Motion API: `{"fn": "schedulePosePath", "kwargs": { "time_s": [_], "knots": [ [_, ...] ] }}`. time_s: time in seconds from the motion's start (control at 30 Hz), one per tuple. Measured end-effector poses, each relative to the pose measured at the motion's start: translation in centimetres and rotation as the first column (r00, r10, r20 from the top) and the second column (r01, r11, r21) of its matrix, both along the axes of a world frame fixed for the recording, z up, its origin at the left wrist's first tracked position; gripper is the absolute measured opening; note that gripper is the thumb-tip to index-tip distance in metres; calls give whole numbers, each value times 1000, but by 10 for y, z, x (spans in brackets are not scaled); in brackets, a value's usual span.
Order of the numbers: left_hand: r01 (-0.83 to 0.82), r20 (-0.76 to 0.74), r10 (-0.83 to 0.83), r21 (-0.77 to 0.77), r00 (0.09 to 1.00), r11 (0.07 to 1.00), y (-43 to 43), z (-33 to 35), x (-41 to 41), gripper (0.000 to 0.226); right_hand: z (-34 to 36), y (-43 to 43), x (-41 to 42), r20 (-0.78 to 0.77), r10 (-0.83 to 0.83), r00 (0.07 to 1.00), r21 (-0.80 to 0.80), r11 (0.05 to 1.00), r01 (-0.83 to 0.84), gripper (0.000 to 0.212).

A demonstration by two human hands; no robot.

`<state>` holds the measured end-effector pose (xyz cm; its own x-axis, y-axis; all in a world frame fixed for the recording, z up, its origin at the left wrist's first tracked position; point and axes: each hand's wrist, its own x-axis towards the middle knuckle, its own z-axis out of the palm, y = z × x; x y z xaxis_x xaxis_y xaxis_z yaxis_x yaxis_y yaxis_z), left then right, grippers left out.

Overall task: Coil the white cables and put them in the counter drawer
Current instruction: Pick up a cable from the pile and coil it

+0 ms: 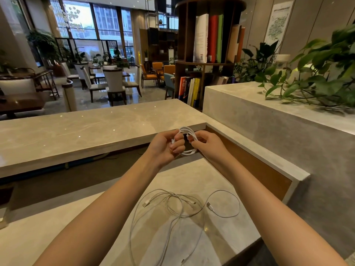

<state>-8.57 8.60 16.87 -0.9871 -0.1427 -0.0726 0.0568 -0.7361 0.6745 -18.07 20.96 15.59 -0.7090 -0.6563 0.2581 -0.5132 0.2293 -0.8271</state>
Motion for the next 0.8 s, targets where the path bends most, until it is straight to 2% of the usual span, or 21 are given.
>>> {"fn": "schedulePosePath", "kwargs": {
  "time_s": [0.13, 0.2, 0.23, 0.3, 0.33, 0.4, 0.43, 0.5, 0.53, 0.57, 0.63, 0.67, 0.73, 0.8],
  "knots": [
    [44, 54, -41, -47, 998, 998, -5, -4, 1, 23, -1, -4, 3, -273, -96, 957, -26, 995, 93, 30],
    [70, 52, -67, -49, 996, 996, -5, -5, 2, 26, 2, -5, 3, -407, -64, 911, 4, 997, 71, 23],
    [77, 47, -74, -61, 996, 995, -6, -5, 3, 29, 4, -5, 4, -404, -29, 914, 24, 999, 42, 18],
    [76, 38, -71, -171, 997, 982, -6, 0, 4, 31, 6, -3, 7, -237, 31, 971, 6, 1000, -30, 14],
    [54, 31, -46, -303, 998, 952, -7, 1, 4, 27, 5, -2, 7, -120, 55, 991, -29, 998, -59, 14],
    [7, 11, 0, -589, 1000, 808, -8, 3, 4, 17, 6, 1, 8, 100, 107, 989, -100, 990, -97, 16],
    [-11, -2, 13, -663, 1000, 749, -11, 1, 3, 15, 7, 2, 8, 201, 136, 970, -132, 985, -111, 18],
    [-34, 3, 51, -704, 999, 709, -13, -3, 2, 14, 10, 3, 7, 316, 182, 931, -166, 977, -135, 23],
    [-42, 7, 68, -720, 998, 693, -13, -5, 3, 14, 11, 3, 7, 304, 186, 934, -152, 978, -145, 24],
    [-43, 17, 84, -749, 996, 661, -12, -8, 2, 14, 10, 2, 7, 231, 163, 959, -105, 984, -142, 24],
    [-36, 44, 131, -832, 990, 554, -6, -11, 1, 18, 7, 0, 8, -91, 79, 993, 55, 996, -74, 22],
    [-35, 54, 173, -879, 984, 475, -3, -13, -1, 21, 5, -1, 7, -287, 49, 957, 144, 990, -7, 21],
    [-26, 55, 262, -955, 963, 297, 2, -14, -4, 23, 1, -3, 8, -607, 38, 794, 257, 955, 151, 26],
    [-6, 40, 312, -989, 949, 144, 5, -13, -6, 24, -3, -5, 9, -758, 64, 649, 284, 928, 241, 27]
  ]
}}
